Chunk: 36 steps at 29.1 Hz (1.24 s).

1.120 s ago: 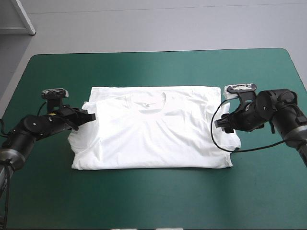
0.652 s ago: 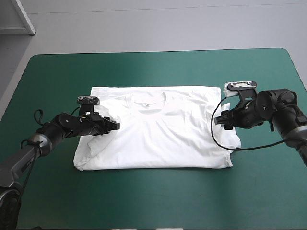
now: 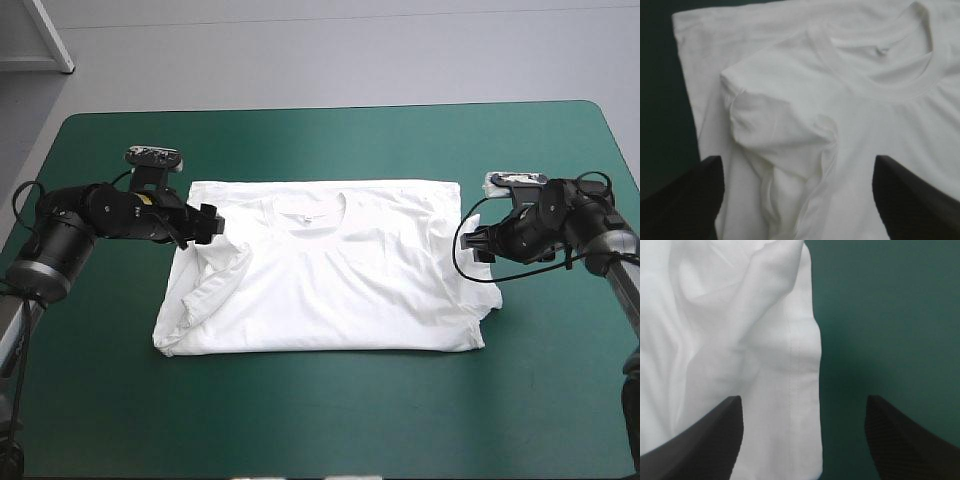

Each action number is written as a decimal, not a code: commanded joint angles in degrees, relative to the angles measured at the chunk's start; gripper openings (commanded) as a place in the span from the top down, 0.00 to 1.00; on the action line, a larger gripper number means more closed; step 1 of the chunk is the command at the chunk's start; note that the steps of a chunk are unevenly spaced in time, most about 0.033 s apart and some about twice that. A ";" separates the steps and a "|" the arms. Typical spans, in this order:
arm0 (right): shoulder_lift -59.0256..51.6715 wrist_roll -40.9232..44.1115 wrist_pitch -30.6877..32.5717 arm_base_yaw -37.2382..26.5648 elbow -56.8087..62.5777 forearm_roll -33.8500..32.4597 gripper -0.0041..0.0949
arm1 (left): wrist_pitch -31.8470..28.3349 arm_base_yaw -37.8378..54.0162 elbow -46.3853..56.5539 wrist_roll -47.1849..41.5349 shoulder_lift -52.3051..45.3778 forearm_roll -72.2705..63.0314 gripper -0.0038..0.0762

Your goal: Fold the cloth

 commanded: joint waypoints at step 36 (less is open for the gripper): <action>1.85 9.20 -3.13 -0.74 -1.51 -4.45 0.98 | 7.49 0.13 -2.43 -10.78 -13.84 8.53 0.25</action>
